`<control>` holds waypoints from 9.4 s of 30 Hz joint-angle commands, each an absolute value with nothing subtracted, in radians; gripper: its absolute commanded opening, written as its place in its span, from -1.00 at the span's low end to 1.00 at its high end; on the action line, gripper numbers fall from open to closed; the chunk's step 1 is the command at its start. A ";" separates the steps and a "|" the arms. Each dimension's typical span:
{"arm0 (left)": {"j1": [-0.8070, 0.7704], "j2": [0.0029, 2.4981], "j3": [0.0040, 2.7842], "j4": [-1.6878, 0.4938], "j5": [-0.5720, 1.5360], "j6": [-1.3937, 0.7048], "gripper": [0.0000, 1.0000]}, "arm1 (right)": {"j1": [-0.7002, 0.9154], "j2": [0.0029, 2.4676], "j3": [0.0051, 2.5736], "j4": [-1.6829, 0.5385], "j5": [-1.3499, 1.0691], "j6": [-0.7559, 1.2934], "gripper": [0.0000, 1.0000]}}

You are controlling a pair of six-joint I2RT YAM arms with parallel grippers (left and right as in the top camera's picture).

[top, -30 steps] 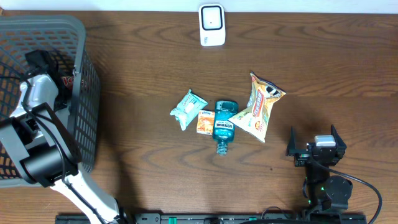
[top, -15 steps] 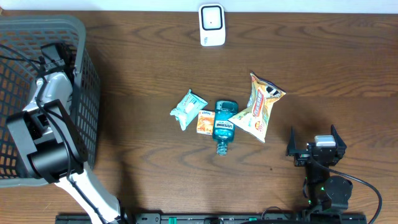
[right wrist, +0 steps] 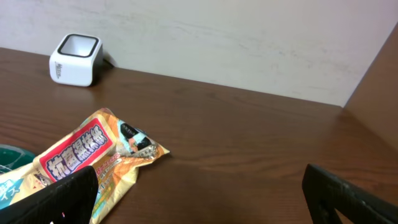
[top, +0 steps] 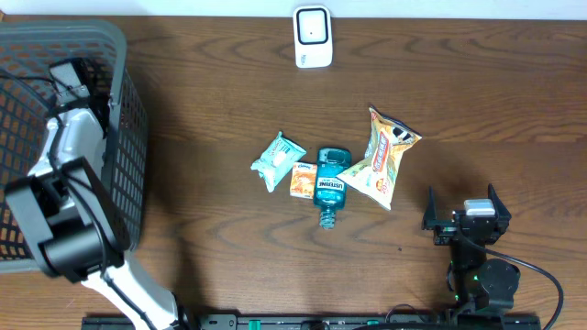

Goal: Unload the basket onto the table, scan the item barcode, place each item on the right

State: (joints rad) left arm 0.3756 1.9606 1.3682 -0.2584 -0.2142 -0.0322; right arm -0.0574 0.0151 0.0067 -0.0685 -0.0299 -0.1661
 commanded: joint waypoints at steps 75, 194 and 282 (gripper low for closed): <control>0.432 1.888 1.331 -0.632 -0.278 -1.076 0.94 | -0.050 0.014 0.006 -0.072 -0.032 -0.173 0.98; -0.509 2.081 1.345 -0.679 0.078 -0.606 -0.85 | -0.050 0.014 0.006 -0.072 -0.032 -0.173 0.98; -0.028 0.392 1.019 -0.352 0.300 0.200 0.93 | -0.050 0.014 0.006 -0.072 -0.032 -0.173 0.99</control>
